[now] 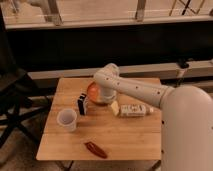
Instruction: Knock the eraser over
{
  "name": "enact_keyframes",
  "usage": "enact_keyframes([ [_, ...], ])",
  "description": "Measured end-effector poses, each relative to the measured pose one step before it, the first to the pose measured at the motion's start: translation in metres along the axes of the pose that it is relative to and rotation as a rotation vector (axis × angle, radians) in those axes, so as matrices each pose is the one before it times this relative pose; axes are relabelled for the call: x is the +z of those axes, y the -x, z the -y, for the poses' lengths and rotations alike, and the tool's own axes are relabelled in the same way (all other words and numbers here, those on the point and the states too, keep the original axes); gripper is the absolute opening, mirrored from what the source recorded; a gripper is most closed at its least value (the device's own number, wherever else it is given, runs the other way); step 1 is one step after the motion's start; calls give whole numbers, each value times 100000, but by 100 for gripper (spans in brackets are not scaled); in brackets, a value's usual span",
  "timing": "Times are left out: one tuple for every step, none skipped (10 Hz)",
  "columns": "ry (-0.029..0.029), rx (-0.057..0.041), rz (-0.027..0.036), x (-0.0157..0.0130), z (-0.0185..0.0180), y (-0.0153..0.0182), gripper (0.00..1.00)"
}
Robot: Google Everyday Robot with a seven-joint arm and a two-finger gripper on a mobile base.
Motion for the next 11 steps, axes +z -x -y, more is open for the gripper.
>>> enact_keyframes([
  [43,-180,135,61,60,-48,80],
  [19,-152,193,65,56,-27,80],
  [36,-300,183,85,77,-56,80],
  [6,-78,164,27,17,-29,80],
  [46,-196,206,40,46,-21,80],
  [93,-246,125,18,46,-22,80],
  [20,-197,155,13,39,-34,80],
  [136,-337,243,57,26,-71,80],
  [83,-133,142,32,27,-39,80],
  [140,-74,88,47,57,-41,80],
  [124,-89,109,44,81,-34,80],
])
